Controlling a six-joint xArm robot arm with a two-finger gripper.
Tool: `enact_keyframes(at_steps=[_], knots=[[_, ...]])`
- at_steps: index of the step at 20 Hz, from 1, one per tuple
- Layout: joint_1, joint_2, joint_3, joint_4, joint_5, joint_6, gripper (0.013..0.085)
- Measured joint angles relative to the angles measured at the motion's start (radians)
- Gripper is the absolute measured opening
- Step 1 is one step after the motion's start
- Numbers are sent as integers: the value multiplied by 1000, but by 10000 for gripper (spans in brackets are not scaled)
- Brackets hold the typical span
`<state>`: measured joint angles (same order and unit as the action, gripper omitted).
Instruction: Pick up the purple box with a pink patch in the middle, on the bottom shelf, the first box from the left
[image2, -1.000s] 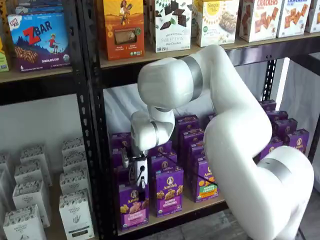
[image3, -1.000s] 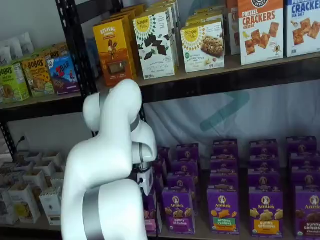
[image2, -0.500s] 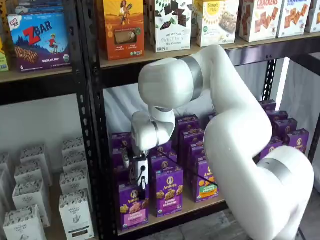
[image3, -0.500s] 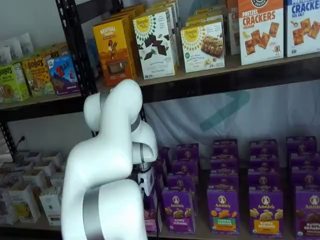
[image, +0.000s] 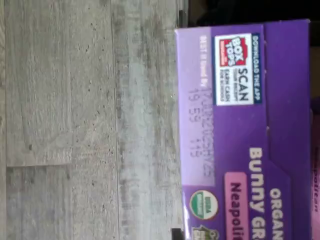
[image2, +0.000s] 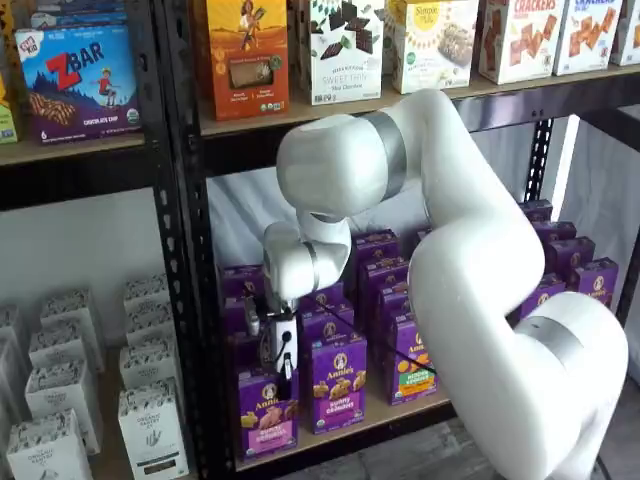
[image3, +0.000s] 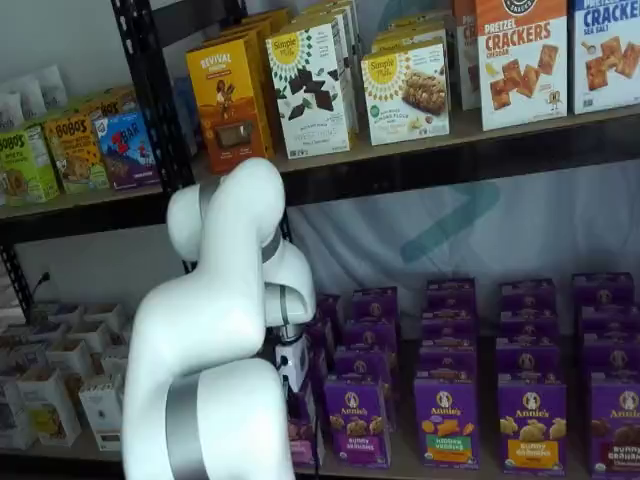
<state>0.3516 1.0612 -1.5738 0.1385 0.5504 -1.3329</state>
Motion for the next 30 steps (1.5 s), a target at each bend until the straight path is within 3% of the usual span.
enact_keyframes(at_steps=[2, 14, 16, 23, 30], knots=[[0, -4, 8, -2, -5, 1, 330], [1, -73, 102, -21, -47, 17, 330], [4, -98, 135, -26, -52, 24, 290], [19, -217, 305, -45, -115, 53, 290], [7, -391, 550, -143, -188, 130, 290]])
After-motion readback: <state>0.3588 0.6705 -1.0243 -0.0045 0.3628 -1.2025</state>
